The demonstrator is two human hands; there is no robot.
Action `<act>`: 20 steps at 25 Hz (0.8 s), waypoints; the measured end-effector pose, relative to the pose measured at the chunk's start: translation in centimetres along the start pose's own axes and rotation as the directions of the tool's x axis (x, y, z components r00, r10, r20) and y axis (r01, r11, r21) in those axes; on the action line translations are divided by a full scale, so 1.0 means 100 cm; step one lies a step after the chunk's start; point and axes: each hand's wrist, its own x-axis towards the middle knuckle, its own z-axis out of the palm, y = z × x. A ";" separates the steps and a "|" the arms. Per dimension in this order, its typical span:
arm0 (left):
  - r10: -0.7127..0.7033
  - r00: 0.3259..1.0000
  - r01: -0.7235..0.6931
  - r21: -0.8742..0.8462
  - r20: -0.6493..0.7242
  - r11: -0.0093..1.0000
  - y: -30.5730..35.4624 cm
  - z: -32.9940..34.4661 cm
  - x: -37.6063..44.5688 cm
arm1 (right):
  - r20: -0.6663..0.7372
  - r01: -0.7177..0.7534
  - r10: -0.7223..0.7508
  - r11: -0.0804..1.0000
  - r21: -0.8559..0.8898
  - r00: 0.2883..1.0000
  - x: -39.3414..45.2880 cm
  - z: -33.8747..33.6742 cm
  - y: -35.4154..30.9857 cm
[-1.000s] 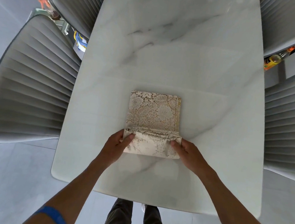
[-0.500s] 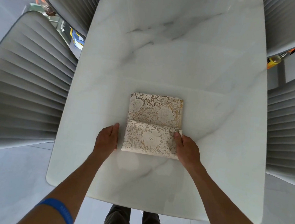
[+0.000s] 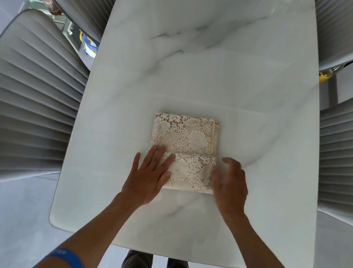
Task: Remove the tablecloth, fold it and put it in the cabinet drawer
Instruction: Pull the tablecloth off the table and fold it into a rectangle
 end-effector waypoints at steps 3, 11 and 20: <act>0.042 0.999 -0.041 -0.037 0.032 0.998 -0.002 -0.001 0.003 | 0.339 0.581 -0.511 0.800 -0.150 0.790 -0.014 0.010 0.009; 0.245 0.962 -0.243 -0.036 0.118 0.969 -0.052 -0.022 0.013 | 0.485 0.592 -0.439 0.774 -0.223 0.756 0.003 0.011 0.022; 0.196 0.975 -0.155 -0.310 0.104 0.938 -0.042 -0.048 0.006 | 0.524 0.517 -0.447 0.856 0.014 0.725 0.020 -0.024 0.008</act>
